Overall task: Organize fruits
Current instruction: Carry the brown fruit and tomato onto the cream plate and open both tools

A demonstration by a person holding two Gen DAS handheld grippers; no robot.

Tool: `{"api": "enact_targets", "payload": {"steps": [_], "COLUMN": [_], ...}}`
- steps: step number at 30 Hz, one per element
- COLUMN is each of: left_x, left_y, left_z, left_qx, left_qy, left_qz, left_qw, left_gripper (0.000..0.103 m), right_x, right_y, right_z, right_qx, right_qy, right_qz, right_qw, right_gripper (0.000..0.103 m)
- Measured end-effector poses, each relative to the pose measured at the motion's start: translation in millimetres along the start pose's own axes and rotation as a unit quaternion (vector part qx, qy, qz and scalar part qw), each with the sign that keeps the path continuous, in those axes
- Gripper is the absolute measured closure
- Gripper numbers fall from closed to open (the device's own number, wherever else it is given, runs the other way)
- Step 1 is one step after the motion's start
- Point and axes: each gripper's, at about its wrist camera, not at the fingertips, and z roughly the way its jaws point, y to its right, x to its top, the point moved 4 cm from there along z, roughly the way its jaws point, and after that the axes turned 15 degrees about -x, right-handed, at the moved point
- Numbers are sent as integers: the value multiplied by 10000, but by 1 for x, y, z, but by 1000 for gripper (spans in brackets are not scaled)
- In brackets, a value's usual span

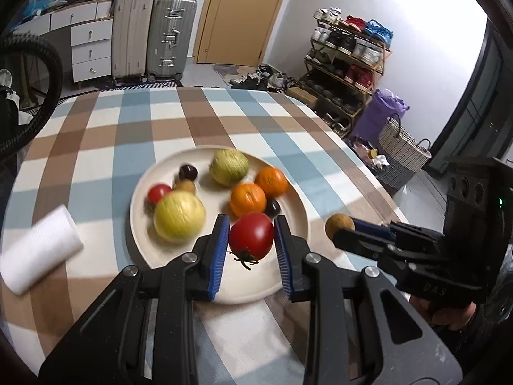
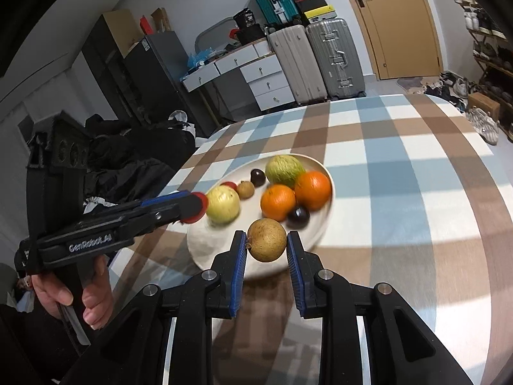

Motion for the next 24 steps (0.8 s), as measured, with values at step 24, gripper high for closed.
{"api": "enact_targets", "payload": {"steps": [24], "left_x": [51], "left_y": [-75], "left_z": [87], "left_qx": [-237], "left_qy": [-618], "left_qz": [-518], "left_qw": [9965], "left_gripper": [77], "right_x": [30], "right_y": [-53], "right_z": [86], "right_qx": [105], "right_qy": [-672], "right_qz": [-247], "right_qw": [9974], "right_gripper": [77]}}
